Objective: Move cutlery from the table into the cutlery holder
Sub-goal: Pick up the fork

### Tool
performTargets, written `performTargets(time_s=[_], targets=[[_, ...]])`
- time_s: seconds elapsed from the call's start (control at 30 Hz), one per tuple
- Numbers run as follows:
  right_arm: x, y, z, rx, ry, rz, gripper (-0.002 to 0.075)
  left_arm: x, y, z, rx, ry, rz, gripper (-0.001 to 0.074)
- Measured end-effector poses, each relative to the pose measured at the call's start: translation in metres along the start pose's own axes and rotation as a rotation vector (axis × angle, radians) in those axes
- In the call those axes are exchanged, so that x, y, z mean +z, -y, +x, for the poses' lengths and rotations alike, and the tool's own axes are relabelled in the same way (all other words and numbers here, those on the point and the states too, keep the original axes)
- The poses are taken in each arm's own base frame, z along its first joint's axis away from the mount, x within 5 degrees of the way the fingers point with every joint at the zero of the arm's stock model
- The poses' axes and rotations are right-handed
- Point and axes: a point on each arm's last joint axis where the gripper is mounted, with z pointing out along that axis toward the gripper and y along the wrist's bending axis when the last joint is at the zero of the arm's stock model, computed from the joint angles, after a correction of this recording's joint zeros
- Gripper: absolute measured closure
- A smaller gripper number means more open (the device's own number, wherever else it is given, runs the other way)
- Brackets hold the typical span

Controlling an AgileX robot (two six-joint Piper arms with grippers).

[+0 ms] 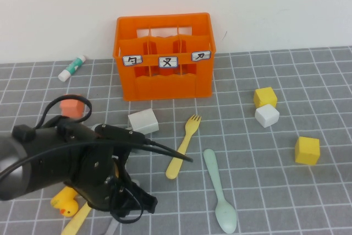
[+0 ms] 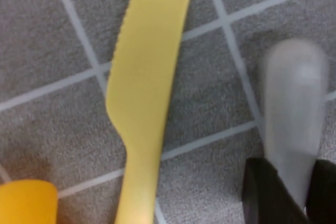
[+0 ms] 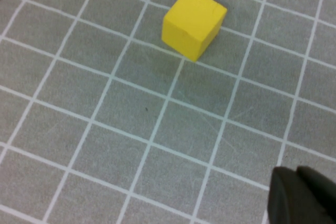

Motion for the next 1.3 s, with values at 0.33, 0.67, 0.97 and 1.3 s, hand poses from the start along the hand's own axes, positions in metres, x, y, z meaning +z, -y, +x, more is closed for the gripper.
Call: performTargets(time_s=[0.33,0.67,0.97,1.3], targets=[[0.000,0.000,0.000,-0.003,0.003,-0.005,0.0729,-0.009,0.006,-0.024,0.011,0.080,0.014,0.0694],[0.000,-0.001,0.000,-0.002,0.004,-0.005,0.0729,-0.034,0.013,-0.052,0.016,0.153,0.021,0.0734],[0.000,-0.001,0.000,-0.006,0.004,-0.005,0.0729,-0.033,0.009,-0.044,0.017,0.053,-0.016,0.0608],[0.000,-0.001,0.000,-0.009,0.000,-0.008,0.0729,-0.021,0.008,-0.036,0.041,0.086,0.000,0.0360]])
